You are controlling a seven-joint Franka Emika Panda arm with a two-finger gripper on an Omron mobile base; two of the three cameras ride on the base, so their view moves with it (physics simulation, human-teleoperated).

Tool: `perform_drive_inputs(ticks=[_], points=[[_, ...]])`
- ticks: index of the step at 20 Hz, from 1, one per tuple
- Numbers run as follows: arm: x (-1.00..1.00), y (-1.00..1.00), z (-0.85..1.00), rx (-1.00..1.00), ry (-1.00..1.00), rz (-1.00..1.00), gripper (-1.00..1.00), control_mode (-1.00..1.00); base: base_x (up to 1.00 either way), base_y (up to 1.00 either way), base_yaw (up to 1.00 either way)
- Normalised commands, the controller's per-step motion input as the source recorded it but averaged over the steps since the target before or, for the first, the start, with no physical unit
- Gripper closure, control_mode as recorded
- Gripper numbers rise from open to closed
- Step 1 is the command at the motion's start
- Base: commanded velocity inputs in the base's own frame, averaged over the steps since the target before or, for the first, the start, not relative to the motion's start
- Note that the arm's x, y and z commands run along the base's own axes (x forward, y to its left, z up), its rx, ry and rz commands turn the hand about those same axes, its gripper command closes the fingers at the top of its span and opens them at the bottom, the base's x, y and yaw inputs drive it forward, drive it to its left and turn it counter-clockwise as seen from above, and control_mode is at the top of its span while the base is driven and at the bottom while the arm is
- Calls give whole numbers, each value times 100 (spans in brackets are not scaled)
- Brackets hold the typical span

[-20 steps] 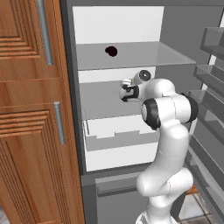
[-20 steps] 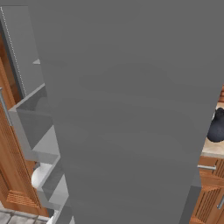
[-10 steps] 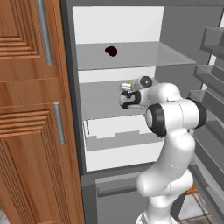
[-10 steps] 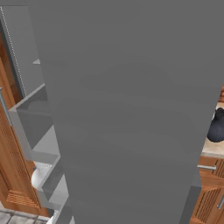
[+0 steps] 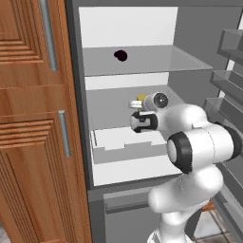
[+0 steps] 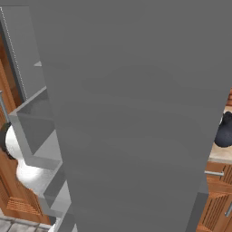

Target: Move the mustard and eggplant from the second highest shelf to the top shelf to make space. Then, place the pitcher from the counter on the cleared second highest shelf.

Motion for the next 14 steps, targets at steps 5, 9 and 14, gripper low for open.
perform_drive_inputs(ticks=[5, 9, 14], points=[[-91, 47, 62, -14, 0, 0, 100, -100, 0, 0, 0], [-100, 37, 69, -10, 0, 0, 100, -100, 0, 0, 0], [-96, 32, 76, -5, 0, 0, 100, -100, 0, 0, 0]])
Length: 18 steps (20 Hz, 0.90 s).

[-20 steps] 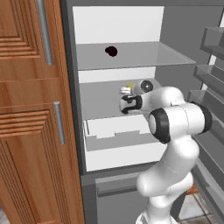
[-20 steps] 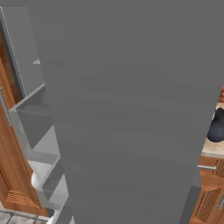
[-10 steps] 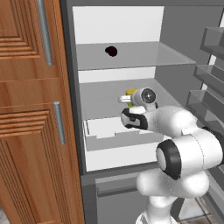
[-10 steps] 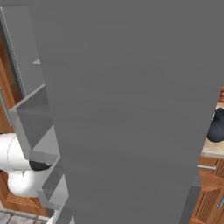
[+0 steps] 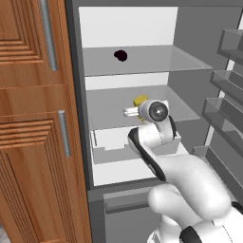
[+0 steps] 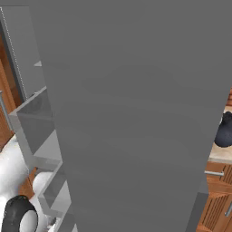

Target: Move the mustard and eggplant from the second highest shelf to the top shelf to make space. Then, place the pitcher from the counter on the cleared second highest shelf.

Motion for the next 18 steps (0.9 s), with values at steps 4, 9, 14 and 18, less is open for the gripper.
perform_drive_inputs(ticks=[4, 9, 14, 18], points=[[-85, 25, 83, -2, 0, 0, 100, -100, 0, 0, 0], [-60, 4, 89, 0, -1, -1, 100, -100, 0, 0, 0], [-21, -7, 81, 0, -18, -5, 100, -100, 0, 0, 0], [-9, -16, 74, 0, -27, -3, 100, -100, 0, 0, 0]])
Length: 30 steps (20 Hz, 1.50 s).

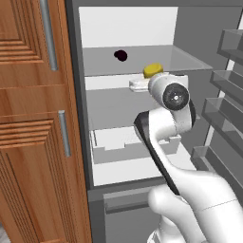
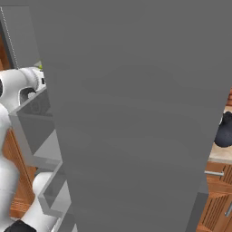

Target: Move the mustard and eggplant from the second highest shelf to the top shelf to make space. Then, place the pitcher from the counter on the cleared second highest shelf.

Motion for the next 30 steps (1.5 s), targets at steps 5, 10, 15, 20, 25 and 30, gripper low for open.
perform_drive_inputs(ticks=[5, 10, 15, 20, 25, 30], points=[[-8, -17, 70, 0, -25, -1, 100, -100, 0, 0, 0], [-4, -25, 56, 2, -13, 0, 100, -100, 0, 0, 0], [0, -36, 16, 3, 2, -2, 100, -100, 0, 0, 0], [9, -33, 0, 0, 10, -2, 100, -100, 0, 0, 0], [23, -23, 0, 0, 9, -2, 100, -100, 0, 0, 0], [31, -14, 0, 0, 3, -1, 100, -100, 0, 0, 0]])
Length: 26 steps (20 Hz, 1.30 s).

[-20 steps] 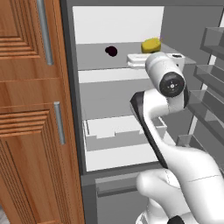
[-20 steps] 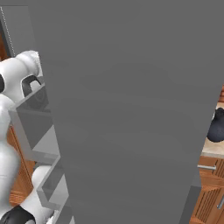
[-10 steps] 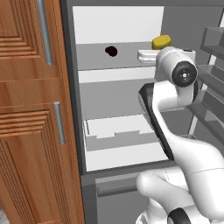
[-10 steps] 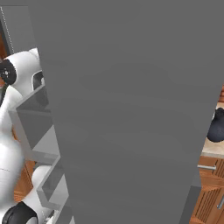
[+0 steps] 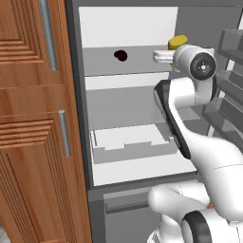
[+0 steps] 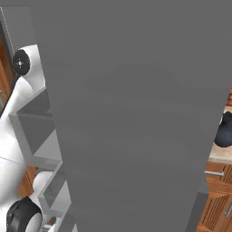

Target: Move the mustard and eggplant from the second highest shelf to the top shelf to make space. Then, place the pitcher from the counter on the cleared second highest shelf.

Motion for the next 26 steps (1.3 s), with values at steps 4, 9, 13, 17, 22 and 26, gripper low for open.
perform_drive_inputs(ticks=[4, 9, 13, 17, 22, 26], points=[[34, -3, -1, 0, 0, 0, 100, -100, 0, 0, 0], [23, 0, -18, 0, 0, -1, 100, -100, 0, 0, 0], [22, 0, -26, 5, 0, -3, 100, -100, 0, 0, 0], [28, 0, -10, 8, 0, -4, 100, -100, 0, 0, 0], [31, 0, 0, 11, 0, -3, 100, -100, 0, 0, 0], [29, 0, 0, 11, 0, -3, 100, -100, 0, 0, 0]])
